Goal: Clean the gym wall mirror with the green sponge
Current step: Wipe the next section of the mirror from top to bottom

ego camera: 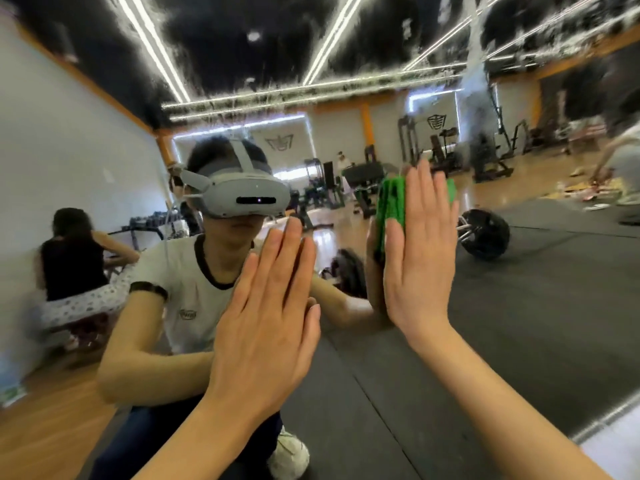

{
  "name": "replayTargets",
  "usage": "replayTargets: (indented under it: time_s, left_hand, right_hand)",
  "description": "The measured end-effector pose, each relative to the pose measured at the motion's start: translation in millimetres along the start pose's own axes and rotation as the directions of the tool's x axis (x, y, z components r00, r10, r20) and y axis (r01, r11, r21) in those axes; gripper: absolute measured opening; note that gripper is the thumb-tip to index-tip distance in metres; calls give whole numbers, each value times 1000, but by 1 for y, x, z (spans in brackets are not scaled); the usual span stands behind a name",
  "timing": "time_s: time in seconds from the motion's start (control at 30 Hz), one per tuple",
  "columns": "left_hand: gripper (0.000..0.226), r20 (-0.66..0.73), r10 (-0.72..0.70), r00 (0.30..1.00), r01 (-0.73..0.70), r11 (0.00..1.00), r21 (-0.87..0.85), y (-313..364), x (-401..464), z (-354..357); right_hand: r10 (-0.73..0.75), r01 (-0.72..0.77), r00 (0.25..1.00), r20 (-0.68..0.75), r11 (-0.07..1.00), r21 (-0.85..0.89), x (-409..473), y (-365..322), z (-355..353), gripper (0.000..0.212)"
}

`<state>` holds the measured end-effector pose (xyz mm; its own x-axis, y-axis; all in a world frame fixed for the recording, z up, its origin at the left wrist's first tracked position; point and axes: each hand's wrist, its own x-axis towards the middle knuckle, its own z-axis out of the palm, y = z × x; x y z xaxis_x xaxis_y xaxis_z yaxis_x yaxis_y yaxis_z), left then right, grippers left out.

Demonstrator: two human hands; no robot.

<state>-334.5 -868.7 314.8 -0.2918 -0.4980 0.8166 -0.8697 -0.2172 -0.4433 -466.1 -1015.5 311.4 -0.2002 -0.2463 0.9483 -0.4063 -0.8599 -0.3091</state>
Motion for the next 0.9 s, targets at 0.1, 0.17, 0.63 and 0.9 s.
replayTargets:
  time_s: [0.1,0.17,0.63,0.9]
  left_hand:
    - [69,-3,9,1000,-9,1000,-4,0,1,-1]
    - [70,1,1,1000,-1,1000,-13,0,1,-3]
    - [69,37,46,998,-46,999,-7,46,18,18]
    - [68,26,69,997,-70,995,73,44,15,27]
  right_hand:
    - [-70,71,991,116,997,-9,-80,21,-11,54]
    - [-93,102,979,180,994,-41,-117,36,-24,53]
    - [-153,163,972,176,986,-45,-57,82,-34,56]
    - [-259,267,948,185,963,-21,35,82,-34,56]
